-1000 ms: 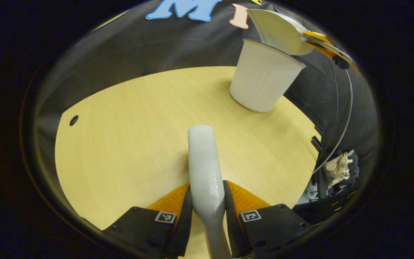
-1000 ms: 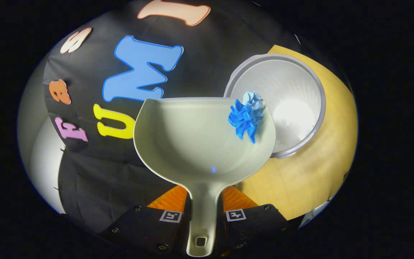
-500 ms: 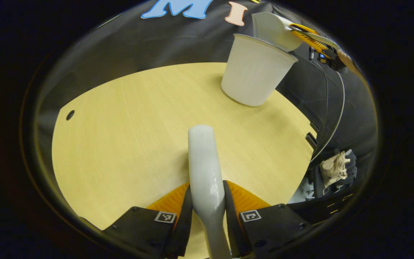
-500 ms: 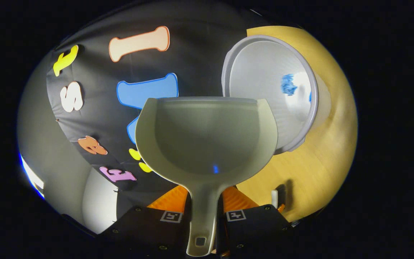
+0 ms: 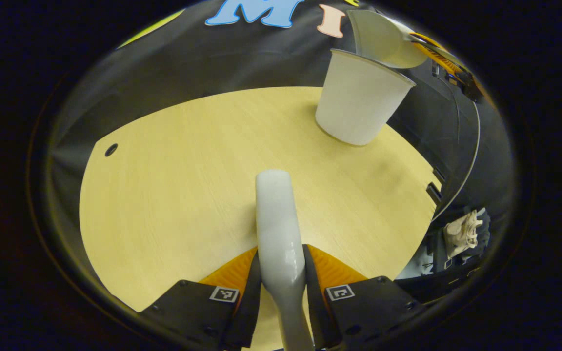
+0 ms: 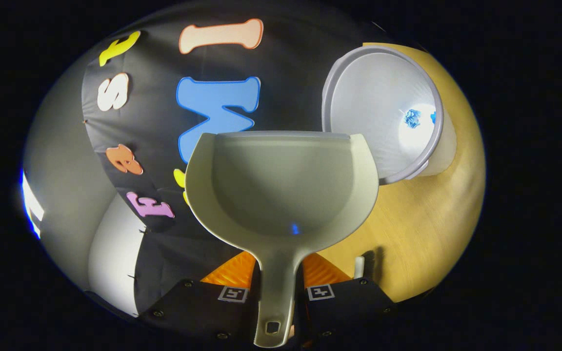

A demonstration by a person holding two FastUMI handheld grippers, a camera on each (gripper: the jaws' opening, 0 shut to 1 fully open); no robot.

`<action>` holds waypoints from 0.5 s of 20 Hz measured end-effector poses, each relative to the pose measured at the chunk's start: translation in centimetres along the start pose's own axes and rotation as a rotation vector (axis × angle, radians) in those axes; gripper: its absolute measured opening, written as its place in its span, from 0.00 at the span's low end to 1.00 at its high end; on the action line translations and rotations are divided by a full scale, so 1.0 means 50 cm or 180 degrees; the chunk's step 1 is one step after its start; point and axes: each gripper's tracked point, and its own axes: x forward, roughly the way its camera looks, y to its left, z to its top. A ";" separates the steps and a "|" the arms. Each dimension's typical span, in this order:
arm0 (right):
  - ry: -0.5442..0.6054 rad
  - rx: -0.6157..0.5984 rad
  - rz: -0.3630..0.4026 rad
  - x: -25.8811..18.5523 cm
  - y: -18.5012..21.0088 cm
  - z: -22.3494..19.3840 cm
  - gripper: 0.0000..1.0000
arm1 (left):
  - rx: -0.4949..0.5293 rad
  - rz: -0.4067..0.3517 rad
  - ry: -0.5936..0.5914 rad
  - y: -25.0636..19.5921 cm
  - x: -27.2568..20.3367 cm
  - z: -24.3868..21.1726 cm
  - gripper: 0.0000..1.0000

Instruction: Pick up the small broom and dustpan from the desktop, sweep the trash into the dustpan with the broom, and then empty the trash into the garbage bin.

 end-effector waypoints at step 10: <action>0.0361 -0.1208 -0.0630 0.075 -0.056 -0.210 0.30 | -0.0479 0.0453 0.0016 0.149 -0.030 -0.060 0.51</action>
